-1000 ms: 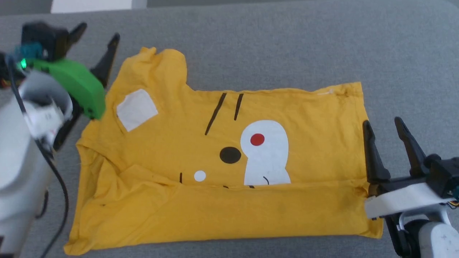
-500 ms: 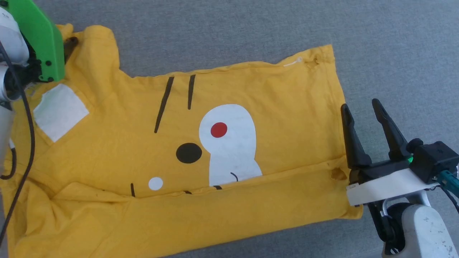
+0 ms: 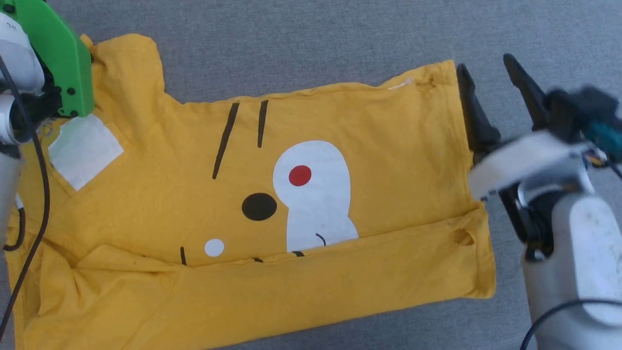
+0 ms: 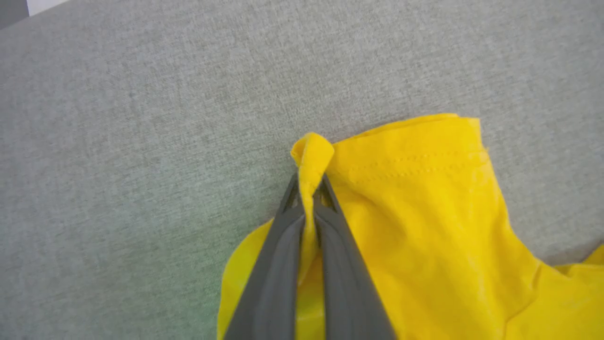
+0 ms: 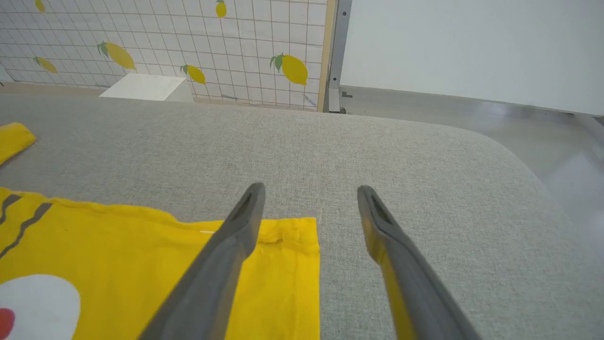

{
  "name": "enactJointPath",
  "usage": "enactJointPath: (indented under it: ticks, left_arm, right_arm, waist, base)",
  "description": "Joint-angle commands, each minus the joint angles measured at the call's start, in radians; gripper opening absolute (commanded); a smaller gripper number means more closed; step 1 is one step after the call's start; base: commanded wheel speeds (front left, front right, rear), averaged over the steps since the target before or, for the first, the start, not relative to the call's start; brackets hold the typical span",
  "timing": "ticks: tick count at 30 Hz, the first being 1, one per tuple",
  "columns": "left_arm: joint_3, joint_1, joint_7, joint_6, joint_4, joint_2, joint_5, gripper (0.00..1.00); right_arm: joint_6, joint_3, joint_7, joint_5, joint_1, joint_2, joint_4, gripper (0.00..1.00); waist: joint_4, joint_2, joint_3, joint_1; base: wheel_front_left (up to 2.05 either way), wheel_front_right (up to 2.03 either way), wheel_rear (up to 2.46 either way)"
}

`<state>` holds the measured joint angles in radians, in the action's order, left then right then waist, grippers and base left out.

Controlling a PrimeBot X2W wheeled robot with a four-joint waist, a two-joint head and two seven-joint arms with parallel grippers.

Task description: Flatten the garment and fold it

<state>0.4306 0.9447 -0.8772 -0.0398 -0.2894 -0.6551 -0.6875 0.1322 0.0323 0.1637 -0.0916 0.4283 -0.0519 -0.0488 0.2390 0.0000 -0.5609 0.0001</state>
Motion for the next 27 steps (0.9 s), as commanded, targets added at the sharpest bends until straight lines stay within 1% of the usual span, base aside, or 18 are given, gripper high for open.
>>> enactJointPath:
  ticks: [1, 4, 6, 10, 13, 14, 15, 16, 17, 18, 21, 22, 23, 24, 27]
  left_arm:
    - [0.006, -0.026, -0.003, -0.007, -0.003, -0.003, -0.001, 0.00]
    - [0.007, -0.024, -0.001, -0.007, 0.009, 0.002, -0.005, 0.00]
    - [0.007, -0.022, 0.009, -0.006, 0.016, 0.011, -0.008, 0.00]
    - [0.014, -0.024, 0.033, 0.002, 0.023, 0.024, -0.006, 0.00]
    - [0.017, -0.026, 0.047, 0.009, 0.024, 0.029, -0.008, 0.00]
    - [0.019, -0.026, 0.052, 0.013, 0.023, 0.031, -0.008, 0.00]
    - [0.019, -0.028, 0.056, 0.016, 0.021, 0.035, -0.012, 0.00]
    - [0.018, -0.028, 0.062, 0.018, 0.019, 0.040, -0.017, 0.00]
    - [0.019, -0.028, 0.066, 0.021, 0.017, 0.043, -0.018, 0.00]
    - [0.019, -0.028, 0.078, 0.025, 0.016, 0.047, -0.019, 0.00]
    - [0.014, -0.033, 0.146, 0.040, 0.019, 0.057, -0.011, 0.00]
    - [0.006, -0.037, 0.194, 0.046, 0.024, 0.060, -0.004, 0.00]
    - [-0.004, -0.044, 0.239, 0.046, 0.025, 0.065, -0.001, 0.00]
    - [-0.009, -0.058, 0.292, 0.052, 0.030, 0.069, 0.007, 0.00]
    - [-0.036, -0.120, 0.457, 0.053, 0.052, 0.078, 0.025, 0.00]
  right_arm:
    - [-0.002, 0.007, 0.067, 0.007, 0.052, -0.002, 0.031, 1.00]
    - [-0.002, 0.019, 0.261, 0.020, 0.154, -0.020, 0.120, 1.00]
    - [-0.002, 0.022, 0.375, 0.009, 0.209, -0.026, 0.178, 1.00]
    - [-0.002, 0.033, 0.554, -0.013, 0.288, -0.044, 0.259, 1.00]
    - [-0.002, 0.037, 0.649, -0.037, 0.325, -0.049, 0.288, 1.00]
    - [-0.002, 0.037, 0.679, -0.042, 0.336, -0.053, 0.295, 0.92]
    - [-0.002, 0.036, 0.703, -0.048, 0.342, -0.055, 0.303, 0.51]
    - [-0.002, 0.031, 0.732, -0.056, 0.348, -0.056, 0.311, 0.38]
    - [-0.002, 0.030, 0.753, -0.060, 0.352, -0.058, 0.316, 0.18]
    - [-0.002, 0.024, 0.777, -0.063, 0.355, -0.061, 0.321, 0.00]
    - [-0.002, 0.014, 0.784, -0.066, 0.352, -0.062, 0.307, 0.00]
    - [-0.002, 0.015, 0.767, -0.068, 0.345, -0.062, 0.295, 0.00]
    - [-0.002, 0.022, 0.746, -0.072, 0.336, -0.064, 0.284, 0.00]
    - [-0.002, 0.022, 0.713, -0.084, 0.319, -0.064, 0.267, 0.00]
    - [-0.002, 0.016, 0.609, -0.114, 0.251, -0.063, 0.214, 0.00]
  waist:
    - [-0.004, 0.0000, -0.002, -0.0001]
    - [-0.011, 0.0000, -0.009, -0.0001]
    - [-0.021, 0.0000, -0.013, -0.0001]
    - [-0.041, 0.0000, -0.019, -0.0001]
    - [-0.052, 0.0000, -0.024, -0.0001]
    - [-0.057, 0.0000, -0.025, -0.0001]
    - [-0.061, 0.0000, -0.025, -0.0001]
    - [-0.066, 0.0000, -0.025, -0.0001]
    - [-0.069, 0.0000, -0.024, -0.0001]
    - [-0.074, 0.0000, -0.022, -0.0001]
    - [-0.085, 0.0000, -0.007, -0.0001]
    - [-0.088, 0.0000, 0.002, -0.0001]
    - [-0.092, 0.0000, 0.013, -0.0001]
    - [-0.097, 0.0000, 0.028, -0.0001]
    - [-0.111, 0.0000, 0.081, -0.0001]
  base:
    - [0.00, 0.00, 0.00]
    - [0.00, 0.00, 0.00]
    - [0.00, 0.00, 0.00]
    - [0.00, 0.00, 0.00]
    - [0.00, 0.00, 0.00]
    - [0.00, 0.00, 0.00]
    - [0.00, 0.00, 0.00]
    - [0.00, 0.00, 0.00]
    - [0.00, 0.00, 0.00]
    - [0.00, 0.00, 0.00]
    - [0.00, 0.00, 0.00]
    - [0.00, 0.00, 0.00]
    - [0.00, 0.00, 0.00]
    - [0.00, 0.00, 0.00]
    - [0.00, 0.00, 0.00]
